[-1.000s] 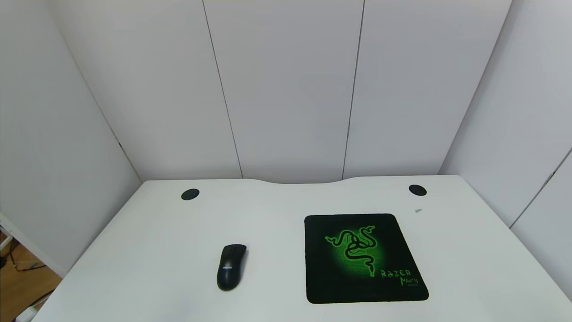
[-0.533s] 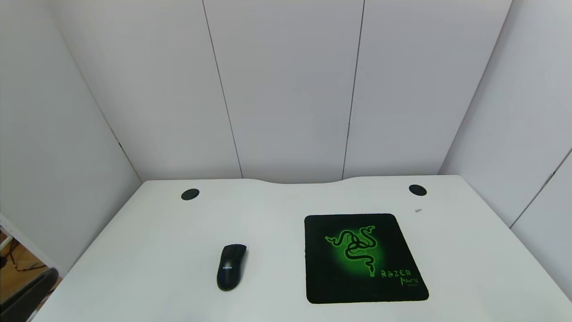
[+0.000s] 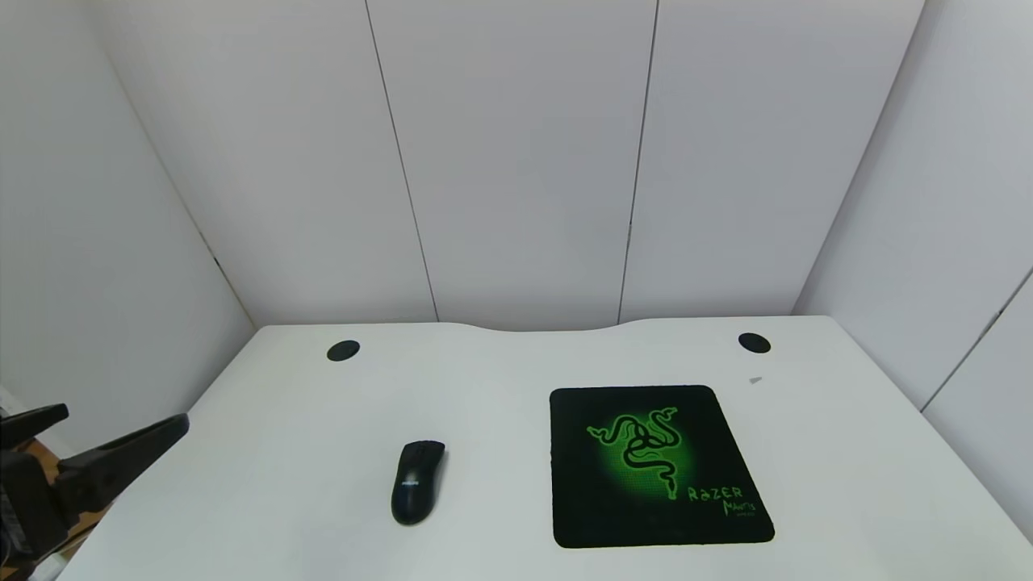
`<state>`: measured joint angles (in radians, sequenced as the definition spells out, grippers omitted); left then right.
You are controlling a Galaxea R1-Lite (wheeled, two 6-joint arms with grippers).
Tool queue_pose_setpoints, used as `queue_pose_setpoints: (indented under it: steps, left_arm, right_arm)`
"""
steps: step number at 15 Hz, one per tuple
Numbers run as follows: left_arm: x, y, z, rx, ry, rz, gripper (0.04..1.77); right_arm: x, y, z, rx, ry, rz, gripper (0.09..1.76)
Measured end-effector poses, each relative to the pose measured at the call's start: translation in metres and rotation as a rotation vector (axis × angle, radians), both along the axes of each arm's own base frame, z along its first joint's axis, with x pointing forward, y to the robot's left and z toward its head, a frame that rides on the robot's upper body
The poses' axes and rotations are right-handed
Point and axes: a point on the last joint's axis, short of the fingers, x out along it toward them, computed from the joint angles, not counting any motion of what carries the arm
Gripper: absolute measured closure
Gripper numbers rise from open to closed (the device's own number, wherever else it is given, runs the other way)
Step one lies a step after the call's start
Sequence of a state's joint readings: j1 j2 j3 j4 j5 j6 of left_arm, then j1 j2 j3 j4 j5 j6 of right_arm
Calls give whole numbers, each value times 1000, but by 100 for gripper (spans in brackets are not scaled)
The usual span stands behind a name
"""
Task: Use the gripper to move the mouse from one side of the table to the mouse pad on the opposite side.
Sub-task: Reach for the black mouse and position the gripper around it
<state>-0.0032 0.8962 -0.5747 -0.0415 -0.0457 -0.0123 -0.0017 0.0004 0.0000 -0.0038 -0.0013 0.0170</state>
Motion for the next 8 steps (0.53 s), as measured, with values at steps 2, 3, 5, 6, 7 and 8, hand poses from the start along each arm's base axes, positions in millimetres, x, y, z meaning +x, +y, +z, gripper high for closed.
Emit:
queue_pose_setpoints:
  steps: [2,3,5,6,7,8]
  left_arm:
    - [11,-3,7,-47,74,-6,9]
    - [18,-5,10,-66,113,-12,9]
    - [30,-8,14,-80,180,-25,9]
    - [36,-9,15,-78,213,-29,9]
    - [42,-11,15,-74,247,-27,9]
    - [48,-12,13,-67,286,-24,9]
  right_arm:
    - [0,0,0,0,0,0,14]
    - [0,0,0,0,0,0,14]
    - [0,0,0,0,0,0,14]
    - [0,0,0,0,0,0,14]
    - [0,0,0,0,0,0,14]
    - [0,0,0,0,0,0,14]
